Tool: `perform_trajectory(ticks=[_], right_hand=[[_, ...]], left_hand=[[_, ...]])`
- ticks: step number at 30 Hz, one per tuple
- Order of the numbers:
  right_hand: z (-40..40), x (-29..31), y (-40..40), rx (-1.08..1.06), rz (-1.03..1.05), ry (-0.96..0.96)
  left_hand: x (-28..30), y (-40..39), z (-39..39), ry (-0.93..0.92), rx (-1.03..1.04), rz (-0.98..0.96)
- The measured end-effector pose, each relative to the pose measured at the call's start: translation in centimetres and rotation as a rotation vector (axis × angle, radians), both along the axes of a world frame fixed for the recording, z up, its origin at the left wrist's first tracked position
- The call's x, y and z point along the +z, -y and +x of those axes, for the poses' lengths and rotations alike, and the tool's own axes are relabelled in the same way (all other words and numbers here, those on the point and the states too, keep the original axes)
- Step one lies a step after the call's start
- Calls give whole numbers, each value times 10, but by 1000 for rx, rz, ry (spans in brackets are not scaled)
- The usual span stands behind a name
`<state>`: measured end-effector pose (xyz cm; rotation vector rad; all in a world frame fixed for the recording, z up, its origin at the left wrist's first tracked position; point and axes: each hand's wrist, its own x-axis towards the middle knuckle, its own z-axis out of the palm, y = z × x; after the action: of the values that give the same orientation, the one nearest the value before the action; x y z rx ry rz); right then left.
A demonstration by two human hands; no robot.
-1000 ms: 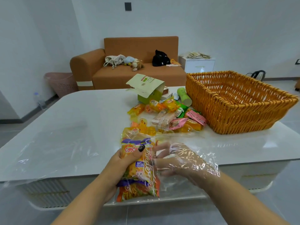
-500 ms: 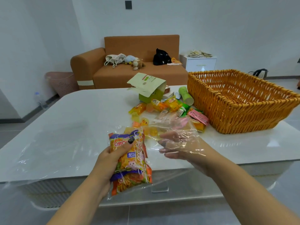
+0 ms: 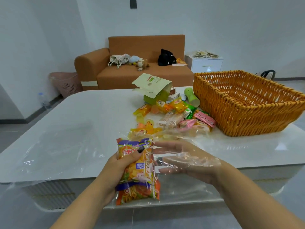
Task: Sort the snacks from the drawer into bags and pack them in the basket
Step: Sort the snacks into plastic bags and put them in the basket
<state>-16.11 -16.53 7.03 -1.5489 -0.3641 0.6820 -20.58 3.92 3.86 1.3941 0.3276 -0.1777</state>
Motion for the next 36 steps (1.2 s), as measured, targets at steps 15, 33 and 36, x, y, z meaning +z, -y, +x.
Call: perform_trajectory(ticks=[15,33,36], right_hand=[[82,-41,46,-911,-203,-17],[122,-90,-55,-332,-623,513],[130,-88,-59,-283,-595,531]], left_hand=[[-7,-23,14,13,582,-165],[-3,-17,42,16,732,-225],[-6,-17,44,9,775,-217]])
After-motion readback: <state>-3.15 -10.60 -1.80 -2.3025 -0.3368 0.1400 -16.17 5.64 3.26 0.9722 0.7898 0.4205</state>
